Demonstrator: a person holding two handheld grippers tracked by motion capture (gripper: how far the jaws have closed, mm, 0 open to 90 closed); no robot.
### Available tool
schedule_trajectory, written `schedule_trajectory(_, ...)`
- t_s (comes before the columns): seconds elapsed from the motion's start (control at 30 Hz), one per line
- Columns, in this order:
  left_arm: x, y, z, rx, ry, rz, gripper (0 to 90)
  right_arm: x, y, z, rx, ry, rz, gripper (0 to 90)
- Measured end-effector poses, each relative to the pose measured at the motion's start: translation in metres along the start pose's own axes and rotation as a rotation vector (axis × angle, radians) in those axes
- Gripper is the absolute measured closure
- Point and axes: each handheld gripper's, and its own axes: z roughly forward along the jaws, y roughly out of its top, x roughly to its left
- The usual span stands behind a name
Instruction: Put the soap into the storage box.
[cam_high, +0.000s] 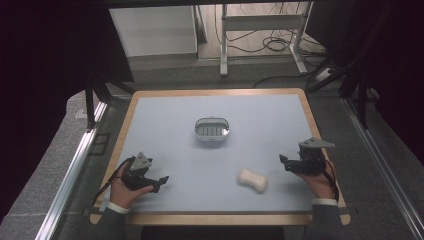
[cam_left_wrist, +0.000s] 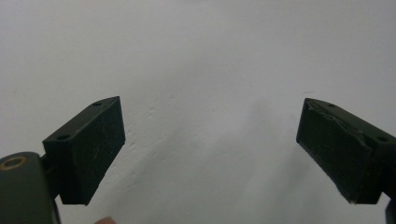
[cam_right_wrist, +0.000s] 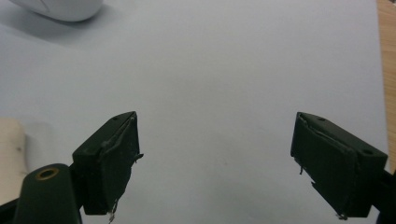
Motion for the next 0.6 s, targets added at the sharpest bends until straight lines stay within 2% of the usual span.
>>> schedule_trajectory(0.2,-0.002,-0.001,0.0,0.001,0.0,-0.002,7.8,0.0,0.003,0.002,0.024,0.03,0.01,17.7)
schedule_trajectory(0.27,-0.003,-0.001,-0.001,0.0,0.002,-0.003,7.7,0.002,0.004,0.003,0.03,0.038,0.002,18.2)
schedule_trajectory(0.33,-0.002,-0.001,-0.001,-0.002,0.005,-0.004,7.7,0.006,0.006,0.002,0.042,0.046,-0.03,19.6)
schedule_trajectory(0.47,-0.002,-0.001,-0.002,-0.005,0.005,-0.005,7.8,0.009,0.008,0.0,0.043,0.063,-0.042,20.9)
schedule_trajectory(0.6,0.0,-0.001,-0.004,-0.007,0.009,-0.004,7.8,0.019,0.013,-0.002,0.051,0.093,-0.068,20.9)
